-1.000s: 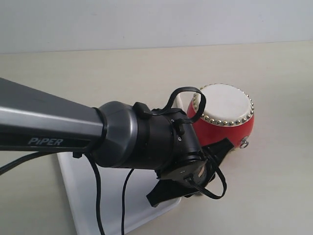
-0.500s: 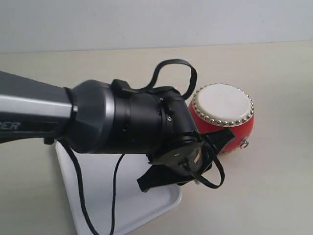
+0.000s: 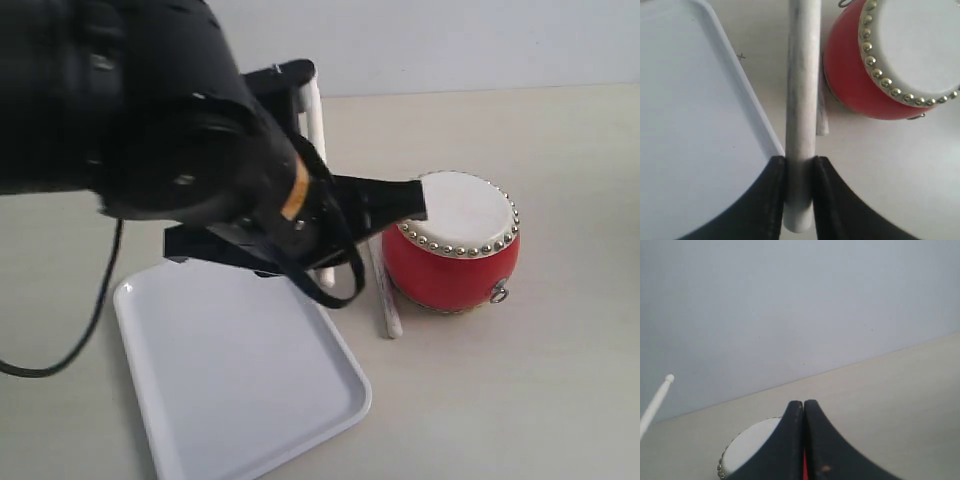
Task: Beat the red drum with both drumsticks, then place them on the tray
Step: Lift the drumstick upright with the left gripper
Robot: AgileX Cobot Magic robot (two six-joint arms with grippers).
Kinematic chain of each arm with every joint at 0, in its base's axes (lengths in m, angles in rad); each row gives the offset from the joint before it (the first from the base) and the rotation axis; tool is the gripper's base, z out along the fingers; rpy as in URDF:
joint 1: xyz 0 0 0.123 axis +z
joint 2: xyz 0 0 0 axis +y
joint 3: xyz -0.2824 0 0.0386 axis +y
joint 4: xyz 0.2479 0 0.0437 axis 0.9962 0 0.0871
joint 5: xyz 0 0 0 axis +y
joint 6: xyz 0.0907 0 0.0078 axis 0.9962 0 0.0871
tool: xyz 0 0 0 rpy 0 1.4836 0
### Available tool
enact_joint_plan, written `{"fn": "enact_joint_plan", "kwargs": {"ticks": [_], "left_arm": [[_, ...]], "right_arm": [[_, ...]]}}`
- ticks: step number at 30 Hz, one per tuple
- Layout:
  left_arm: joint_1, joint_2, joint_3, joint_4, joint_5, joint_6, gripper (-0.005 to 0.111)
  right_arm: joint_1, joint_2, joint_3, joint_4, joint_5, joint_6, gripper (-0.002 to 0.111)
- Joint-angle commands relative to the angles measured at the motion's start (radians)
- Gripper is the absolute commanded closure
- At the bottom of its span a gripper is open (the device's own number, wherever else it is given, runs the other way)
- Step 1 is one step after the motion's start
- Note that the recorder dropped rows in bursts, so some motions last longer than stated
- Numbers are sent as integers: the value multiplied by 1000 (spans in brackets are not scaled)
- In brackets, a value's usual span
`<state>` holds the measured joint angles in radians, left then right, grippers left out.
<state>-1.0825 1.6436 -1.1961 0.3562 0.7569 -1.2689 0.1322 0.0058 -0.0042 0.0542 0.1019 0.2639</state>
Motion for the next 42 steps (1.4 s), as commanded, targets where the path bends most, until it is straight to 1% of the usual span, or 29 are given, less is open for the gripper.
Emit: {"fn": "enact_joint_plan", "kwargs": {"ticks": [1, 7, 9, 11, 14, 17, 19, 21, 23, 26, 29, 37, 38, 42], "left_arm": [[27, -189, 96, -31, -3, 172, 107], [107, -486, 268, -138, -6, 400, 107], [136, -587, 316, -212, 5, 498, 107], [172, -699, 357, -311, 50, 636, 107], [226, -820, 388, -393, 148, 795, 107], [275, -906, 397, -398, 238, 882, 107], [302, -944, 397, -433, 263, 929, 107], [318, -973, 407, -517, 252, 990, 107], [324, -982, 433, -639, 235, 1109, 107], [325, -984, 482, -732, 202, 1189, 107], [325, -984, 523, -723, 191, 1219, 107], [327, -982, 582, -592, 174, 1198, 107], [327, -982, 582, -586, 163, 1191, 107], [327, -982, 584, -523, 145, 1186, 107]], "right_arm": [[-4, -6, 4, -3, -14, -1, 108], [-4, -6, 4, -3, -14, -1, 108], [-4, -6, 4, -3, -14, -1, 108], [-4, -6, 4, -3, -14, -1, 108], [-4, -6, 4, -3, -14, -1, 108], [-4, -6, 4, -3, -14, -1, 108], [-4, -6, 4, -3, -14, -1, 108], [-4, -6, 4, -3, -14, -1, 108], [-4, -6, 4, -12, -14, -9, 108], [-4, -6, 4, -12, -14, -35, 108], [-4, -6, 4, -12, -14, -33, 108], [-4, -6, 4, 0, -24, -22, 108], [-4, -6, 4, 43, -39, 20, 108], [-4, -6, 4, 391, -132, 352, 108]]}}
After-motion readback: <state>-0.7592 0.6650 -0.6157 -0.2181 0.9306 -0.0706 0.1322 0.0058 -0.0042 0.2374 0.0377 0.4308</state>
